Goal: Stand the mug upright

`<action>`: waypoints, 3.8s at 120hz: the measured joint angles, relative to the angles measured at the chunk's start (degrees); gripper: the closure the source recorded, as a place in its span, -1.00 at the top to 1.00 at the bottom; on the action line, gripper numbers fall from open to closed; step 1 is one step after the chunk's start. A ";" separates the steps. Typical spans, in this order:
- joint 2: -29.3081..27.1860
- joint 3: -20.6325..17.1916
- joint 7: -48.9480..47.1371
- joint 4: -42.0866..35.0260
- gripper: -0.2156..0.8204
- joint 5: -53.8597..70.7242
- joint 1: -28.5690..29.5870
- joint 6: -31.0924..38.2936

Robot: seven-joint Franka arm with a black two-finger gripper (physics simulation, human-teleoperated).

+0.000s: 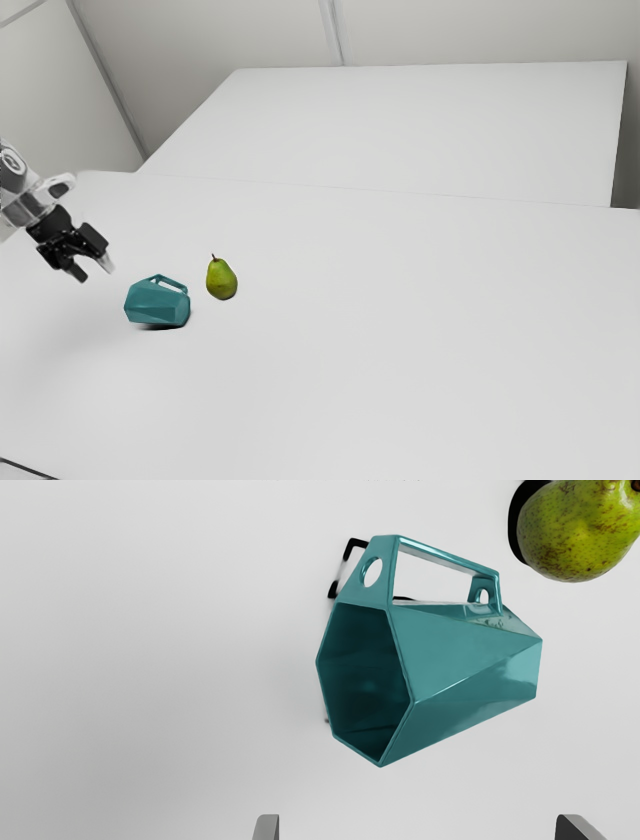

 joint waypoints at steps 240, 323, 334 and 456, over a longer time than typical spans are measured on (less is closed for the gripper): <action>10.45 0.91 23.65 -5.39 0.16 -32.40 2.77 -3.46; 10.45 0.91 25.37 -5.41 -0.47 -35.28 2.69 -4.08; 10.44 0.90 25.47 -5.41 -0.55 -35.47 2.68 -4.03; -5.39 -7.26 16.84 -4.58 -0.92 -15.74 -3.59 -0.78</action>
